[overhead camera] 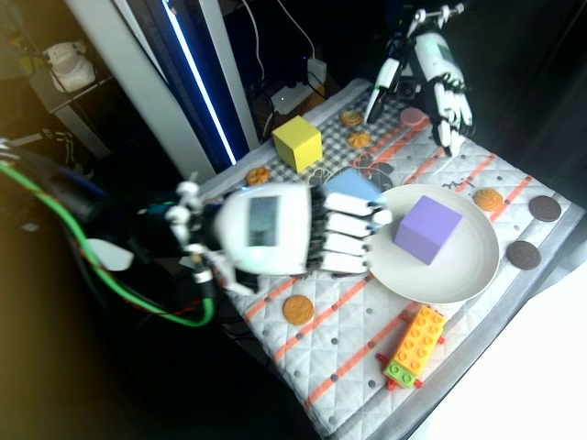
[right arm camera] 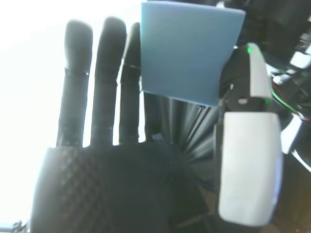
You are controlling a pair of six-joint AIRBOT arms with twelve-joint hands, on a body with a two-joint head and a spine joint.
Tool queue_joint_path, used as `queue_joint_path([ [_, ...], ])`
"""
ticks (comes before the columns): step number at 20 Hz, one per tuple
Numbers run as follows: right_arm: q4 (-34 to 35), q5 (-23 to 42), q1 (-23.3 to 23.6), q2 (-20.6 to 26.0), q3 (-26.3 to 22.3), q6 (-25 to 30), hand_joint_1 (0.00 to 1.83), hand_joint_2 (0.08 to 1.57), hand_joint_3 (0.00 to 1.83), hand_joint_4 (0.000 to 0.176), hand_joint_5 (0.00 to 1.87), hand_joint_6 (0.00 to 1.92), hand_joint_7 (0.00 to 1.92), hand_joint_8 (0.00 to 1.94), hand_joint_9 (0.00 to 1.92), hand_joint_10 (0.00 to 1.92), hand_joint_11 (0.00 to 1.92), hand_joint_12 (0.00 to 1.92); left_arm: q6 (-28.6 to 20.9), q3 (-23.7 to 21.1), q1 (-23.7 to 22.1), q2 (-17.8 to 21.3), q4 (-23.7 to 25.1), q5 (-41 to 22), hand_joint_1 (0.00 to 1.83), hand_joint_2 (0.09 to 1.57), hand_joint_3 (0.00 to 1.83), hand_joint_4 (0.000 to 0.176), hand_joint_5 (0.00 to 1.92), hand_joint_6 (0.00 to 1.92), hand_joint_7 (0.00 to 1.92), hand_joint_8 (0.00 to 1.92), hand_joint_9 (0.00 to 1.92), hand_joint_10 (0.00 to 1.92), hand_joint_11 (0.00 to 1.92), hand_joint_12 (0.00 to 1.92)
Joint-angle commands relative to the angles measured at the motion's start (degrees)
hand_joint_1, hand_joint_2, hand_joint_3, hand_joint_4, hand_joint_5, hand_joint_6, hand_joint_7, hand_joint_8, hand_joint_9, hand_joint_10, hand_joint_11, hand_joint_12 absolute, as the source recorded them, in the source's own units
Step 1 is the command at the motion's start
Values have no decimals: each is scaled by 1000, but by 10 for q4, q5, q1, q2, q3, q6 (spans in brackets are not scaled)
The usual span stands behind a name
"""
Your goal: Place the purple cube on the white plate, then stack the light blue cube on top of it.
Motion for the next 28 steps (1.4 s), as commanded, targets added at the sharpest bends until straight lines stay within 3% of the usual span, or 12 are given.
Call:
queue_joint_path([
  [1, 17, 45, 12, -3, 8, -1, 1367, 1130, 0, 0, 795, 1307, 998, 920, 933, 1162, 758, 1388, -3, -3, -1, 3, 7, -74, 895, 905, 3, 175, 82, 0, 198, 2, 212, 9, 0, 547],
  [4, 17, 20, 36, -33, 35, -4, 1369, 1125, 0, 0, 789, 1297, 994, 929, 973, 1134, 816, 1421, -3, -3, 7, 1, 0, -78, 925, 888, 0, 170, 139, 5, 212, 1, 210, 2, 0, 451],
  [7, 17, 3, 57, -57, 54, -9, 1339, 1135, 1, 0, 796, 1284, 980, 965, 949, 1202, 812, 1560, -3, -3, 10, 0, -3, -77, 955, 865, 0, 169, 153, 3, 241, 3, 272, 13, 0, 1099],
  [8, 17, -5, 63, -64, 59, -13, 1355, 1140, 2, 0, 782, 1318, 957, 1003, 928, 1204, 781, 1536, -3, -3, 11, -1, -5, -76, 954, 862, 0, 169, 151, 0, 235, 0, 267, 10, 0, 1139],
  [10, 17, -23, 71, -84, 78, -18, 1361, 1134, 0, 0, 798, 1285, 953, 1002, 957, 1168, 827, 1449, -3, -2, 12, -3, -6, -73, 938, 867, 0, 155, 162, 1, 226, 4, 262, 5, 0, 1082],
  [15, 16, -46, 79, -120, 105, -18, 1356, 1146, 0, 0, 798, 1328, 915, 1005, 933, 1209, 818, 1468, -3, 1, 12, -7, -6, -64, 938, 878, 0, 157, 131, 3, 225, 3, 266, 9, 0, 926],
  [18, 15, -66, 82, -142, 125, -18, 1207, 1166, 0, 0, 800, 1290, 968, 1048, 1069, 1069, 1090, 1336, -3, 3, 11, -10, -4, -59, 880, 898, 3, 162, 108, 1, 198, 2, 243, 6, 0, 740],
  [20, 15, -78, 84, -151, 134, -18, 1201, 1164, 0, 17, 835, 1248, 937, 1083, 946, 1126, 855, 1461, -3, 5, 9, -13, -2, -56, 874, 907, 0, 163, 104, 1, 195, 1, 242, 5, 0, 745],
  [21, 15, -82, 84, -154, 137, -18, 1197, 1169, 1, 15, 837, 1284, 911, 1087, 885, 1161, 794, 1499, -3, 6, 8, -15, -1, -55, 860, 920, 1, 146, 97, 1, 194, 1, 253, 7, 0, 828],
  [24, 12, -84, 85, -157, 139, -18, 1200, 1172, 1, 2, 836, 1317, 908, 1069, 864, 1183, 772, 1526, -3, 9, 6, -19, 0, -53, 813, 936, 0, 144, 103, 2, 202, 1, 275, 7, 0, 986],
  [26, 6, -84, 85, -157, 137, -18, 1201, 1166, 0, 15, 848, 1272, 917, 1072, 881, 1175, 805, 1489, -3, 9, 6, -20, 0, -53, 853, 903, 0, 153, 123, 1, 192, 3, 250, 5, 0, 854],
  [28, 0, -84, 86, -156, 132, -18, 1200, 1171, 1, 0, 823, 1333, 923, 1041, 896, 1144, 817, 1493, -3, 9, 7, -20, 0, -53, 820, 926, 3, 148, 93, 0, 190, 1, 251, 5, 0, 869],
])
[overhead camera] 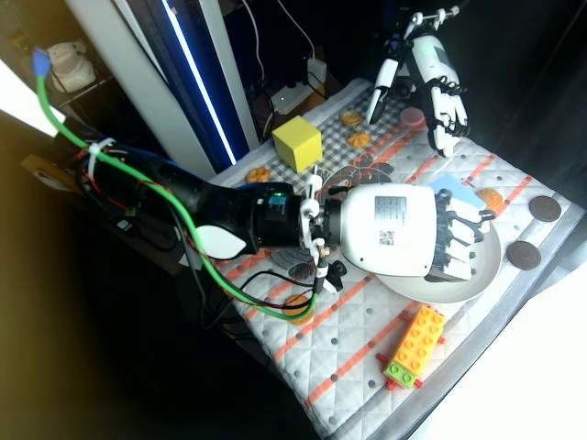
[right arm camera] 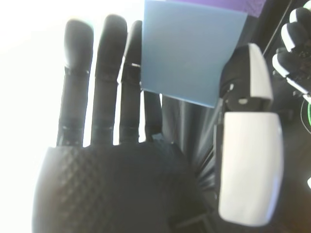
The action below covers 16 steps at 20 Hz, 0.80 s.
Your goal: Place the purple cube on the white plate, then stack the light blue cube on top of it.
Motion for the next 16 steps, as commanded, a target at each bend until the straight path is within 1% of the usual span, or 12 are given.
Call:
queue_joint_path([
  [1, 1, 47, 7, 2, -2, -3, 1199, 1176, 2, 0, 819, 1351, 909, 1055, 896, 1146, 820, 1497, -2, 3, -5, 1, 5, -64, 835, 923, 1, 162, 97, 0, 184, 1, 243, 1, 0, 826],
  [2, -3, 47, 9, 2, -3, -3, 1200, 1172, 0, 0, 833, 1323, 909, 1064, 889, 1174, 820, 1517, -2, 3, -3, 0, 4, -64, 845, 916, 0, 173, 100, 0, 184, 0, 235, 0, 0, 785],
  [4, -10, 47, 14, 2, -4, -3, 1201, 1165, 0, 14, 840, 1286, 928, 1067, 896, 1241, 859, 1516, -2, 4, -2, 0, 3, -64, 877, 883, 0, 155, 118, 2, 194, 0, 253, 5, 0, 848],
  [5, -14, 47, 18, 2, -6, -3, 1196, 1167, 1, 24, 837, 1263, 917, 1115, 888, 1283, 866, 1544, -2, 4, -2, -1, 3, -64, 874, 888, 2, 160, 113, 0, 198, 2, 257, 6, 0, 855],
  [7, -23, 47, 24, 2, -8, -3, 1196, 1172, 0, 21, 824, 1273, 912, 1128, 882, 1259, 838, 1489, -2, 5, -2, -3, 2, -64, 912, 881, 0, 174, 108, 1, 184, 0, 235, 1, 0, 815],
  [8, -27, 47, 27, 2, -8, -3, 1195, 1173, 0, 20, 822, 1266, 913, 1133, 889, 1234, 848, 1473, -2, 5, -2, -3, 2, -63, 905, 886, 2, 175, 98, 0, 173, 0, 231, 0, 0, 809],
  [9, -27, 47, 27, 2, -8, -3, 1199, 1166, 0, 22, 841, 1261, 920, 1106, 900, 1236, 841, 1478, -2, 5, -2, -3, 2, -63, 909, 882, 0, 167, 102, 1, 182, 1, 247, 5, 0, 928],
  [11, -27, 47, 28, 2, -8, -3, 1208, 1150, 0, 22, 868, 1215, 952, 1059, 927, 1209, 861, 1434, -2, 6, -2, -4, 2, -62, 905, 887, 0, 175, 88, 2, 188, 0, 264, 6, 0, 1059],
  [12, -27, 46, 29, 2, -9, -3, 1210, 1144, 0, 25, 880, 1184, 958, 1065, 931, 1244, 867, 1466, -2, 6, -2, -4, 2, -62, 899, 892, 2, 172, 95, 7, 196, 3, 267, 7, 0, 1075],
  [13, -28, 43, 30, 6, -10, -3, 1202, 1157, 3, 23, 849, 1224, 937, 1110, 985, 1314, 968, 1560, -2, 6, -2, -5, 1, -62, 896, 897, 4, 169, 91, 4, 196, 3, 267, 6, 0, 1077],
  [15, -34, 36, 34, 14, -11, -3, 1188, 1183, 2, 24, 811, 1282, 885, 1167, 986, 1220, 1087, 1481, -3, 5, -1, -5, 0, -62, 869, 896, 3, 174, 83, 1, 198, 3, 272, 8, 0, 1076],
  [16, -37, 33, 36, 17, -11, -3, 1190, 1181, 0, 25, 818, 1282, 888, 1151, 942, 1204, 969, 1499, -3, 5, -1, -5, -1, -62, 874, 895, 2, 169, 90, 3, 203, 5, 272, 8, 0, 1076],
])
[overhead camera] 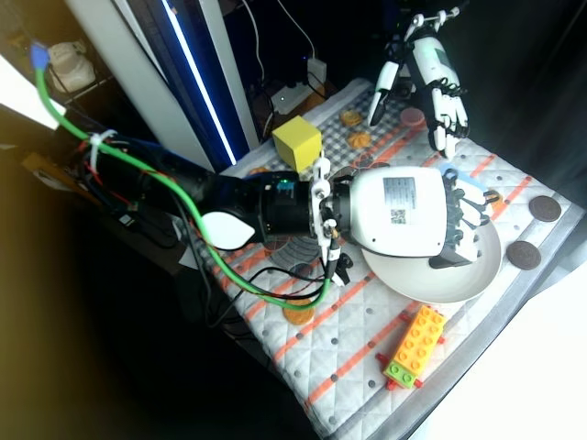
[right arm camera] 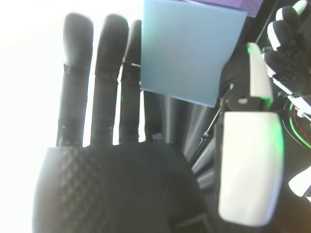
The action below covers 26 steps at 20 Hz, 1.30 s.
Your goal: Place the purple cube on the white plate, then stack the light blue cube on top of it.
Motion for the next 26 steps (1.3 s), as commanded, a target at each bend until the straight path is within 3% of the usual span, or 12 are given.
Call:
queue_joint_path([
  [1, 13, 60, 13, 7, 0, 1, 1193, 1176, 0, 22, 827, 1289, 900, 1125, 894, 1263, 855, 1557, -3, 2, -2, 0, 3, -65, 880, 908, 2, 164, 96, 2, 194, 1, 249, 7, 0, 1027],
  [2, 11, 60, 16, 9, -2, 1, 1194, 1182, 1, 1, 797, 1358, 907, 1095, 872, 1236, 797, 1514, -3, 2, -2, 0, 2, -65, 856, 915, 4, 158, 104, 3, 202, 4, 254, 11, 0, 1014],
  [7, -1, 60, 28, 10, -6, 1, 1210, 1161, 0, 0, 793, 1260, 990, 1064, 963, 1314, 892, 1654, -3, 3, -2, -3, 1, -66, 902, 909, 0, 169, 100, 4, 185, 1, 247, 4, 0, 943],
  [10, -1, 60, 30, 10, -6, 1, 1219, 1156, 0, 0, 824, 1162, 977, 1151, 982, 1366, 933, 1678, -3, 3, -1, -3, 1, -65, 880, 908, 2, 176, 89, 1, 191, 3, 256, 4, 0, 1050],
  [12, -1, 60, 30, 9, -6, 1, 1203, 1171, 2, 0, 800, 1224, 940, 1171, 961, 1351, 962, 1615, -3, 3, -1, -3, 0, -65, 837, 944, 1, 167, 57, 0, 171, 0, 244, 0, 0, 978],
  [14, 2, 60, 30, 5, -4, 1, 1217, 1157, 0, 0, 800, 1253, 1007, 1030, 1143, 1254, 1171, 1511, -4, 3, -1, -3, 0, -66, 821, 940, 0, 149, 93, 2, 199, 2, 270, 6, 0, 1021],
  [16, 6, 60, 30, 1, -2, 1, 1203, 1167, 3, 0, 800, 1261, 957, 1124, 1042, 1334, 1006, 1588, -6, 3, -1, -3, 0, -66, 815, 943, 0, 164, 107, 4, 192, 3, 246, 3, 0, 848],
  [17, 8, 60, 30, 1, -1, 1, 1191, 1180, 3, 10, 794, 1294, 912, 1161, 943, 1328, 915, 1565, -6, 3, -1, -3, 0, -66, 786, 943, 0, 145, 114, 2, 212, 4, 272, 10, 0, 908],
  [19, 12, 60, 30, -2, 0, 1, 1187, 1182, 0, 25, 813, 1280, 891, 1172, 881, 1350, 870, 1593, -6, 3, 0, -3, 0, -66, 822, 928, 0, 138, 125, 4, 225, 6, 278, 9, 0, 921],
  [21, 13, 60, 30, -3, 0, 1, 1190, 1179, 0, 19, 809, 1300, 907, 1125, 885, 1257, 849, 1553, -8, 3, 0, -3, 0, -67, 840, 932, 0, 159, 101, 0, 197, 0, 243, 0, 0, 833],
  [24, 18, 60, 24, -4, 0, 1, 1320, 1164, 0, 0, 773, 1367, 886, 1088, 915, 1199, 789, 1418, -11, 3, 0, -3, 0, -68, 847, 932, 0, 147, 131, 5, 227, 3, 283, 11, 0, 1027],
  [26, 21, 60, 18, -7, 0, 1, 1199, 1176, 0, 8, 808, 1321, 913, 1095, 917, 1167, 836, 1451, -13, 3, 0, -3, 0, -69, 859, 919, 0, 141, 138, 3, 238, 4, 283, 5, 0, 929],
])
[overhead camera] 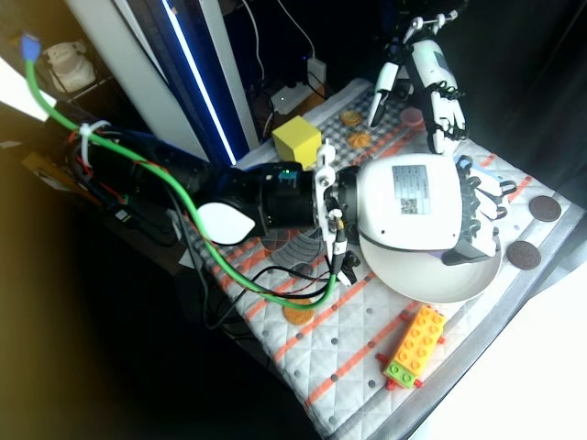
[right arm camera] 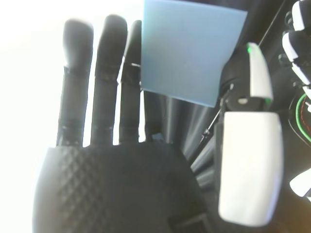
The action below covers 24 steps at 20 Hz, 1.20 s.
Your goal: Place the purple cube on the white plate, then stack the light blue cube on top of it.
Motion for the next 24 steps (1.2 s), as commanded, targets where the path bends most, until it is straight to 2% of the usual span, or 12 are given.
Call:
queue_joint_path([
  [1, 13, 62, 1, 0, 1, 2, 1321, 1161, 0, 0, 793, 1337, 876, 1088, 922, 1202, 826, 1432, -6, 2, -2, 0, 7, -68, 853, 925, 1, 140, 131, 1, 233, 1, 280, 2, 0, 881],
  [4, 14, 62, -3, -3, 1, 2, 1347, 1155, 0, 0, 790, 1337, 890, 1063, 915, 1207, 745, 1456, -8, 2, -2, 0, 7, -69, 844, 929, 0, 141, 124, 1, 243, 3, 280, 2, 0, 820],
  [5, 14, 61, -4, -3, 1, 2, 1227, 1174, 0, 0, 797, 1348, 914, 1061, 884, 1152, 745, 1478, -9, 2, -2, 0, 7, -70, 880, 918, 0, 169, 133, 1, 245, 1, 266, 2, 0, 712],
  [10, 14, 59, -14, -3, 1, 2, 1210, 1213, 2, 0, 722, 1165, 862, 1392, 651, 1282, 584, 1642, -12, 2, -2, 0, 7, -71, 868, 935, 4, 153, 123, 5, 233, 2, 250, 0, 0, 771],
  [12, 17, 59, -18, -2, 1, 3, 1056, 1074, 0, 9, 611, 219, 597, 585, 584, 810, 454, 1321, -14, 2, -2, 0, 7, -72, 856, 929, 0, 135, 152, 2, 252, 1, 274, 6, 0, 891],
  [14, 20, 59, -21, -1, 0, 3, 925, 1027, 0, 74, 475, 10, 572, 109, 532, 408, 258, 1198, -15, 1, -2, 0, 7, -72, 854, 938, 2, 142, 138, 1, 231, 2, 253, 8, 0, 821],
  [16, 23, 59, -25, -1, 0, 3, 905, 990, 1, 77, 369, 0, 485, 4, 501, 96, 97, 1088, -17, 1, -1, 0, 7, -73, 815, 954, 2, 143, 100, 0, 199, 0, 241, 1, 0, 792],
  [17, 24, 59, -28, 0, 0, 5, 891, 976, 0, 102, 317, 0, 387, 0, 437, 19, 6, 1076, -18, 2, -1, 0, 7, -73, 835, 953, 0, 143, 109, 3, 204, 1, 247, 2, 0, 832],
  [18, 24, 59, -28, 0, 0, 5, 875, 969, 0, 102, 292, 0, 356, 0, 416, 5, 0, 1085, -18, 2, -1, 0, 7, -73, 822, 968, 6, 115, 111, 3, 198, 0, 253, 4, 0, 845],
  [19, 24, 59, -29, 1, 0, 6, 862, 965, 0, 91, 278, 0, 344, 0, 407, 0, 0, 1085, -18, 2, -1, 0, 7, -73, 825, 967, 4, 112, 116, 4, 199, 1, 257, 6, 0, 852],
  [21, 24, 59, -30, 2, -2, 6, 870, 953, 0, 93, 262, 1, 316, 2, 389, 2, 0, 1079, -18, 2, 0, 0, 7, -73, 885, 936, 0, 157, 149, 3, 205, 1, 240, 1, 0, 696],
  [24, 24, 60, -30, 3, -4, 6, 858, 949, 0, 98, 237, 0, 307, 0, 394, 2, 44, 1105, -18, 2, 0, 0, 7, -74, 861, 954, 1, 129, 129, 0, 224, 1, 252, 5, 0, 861],
])
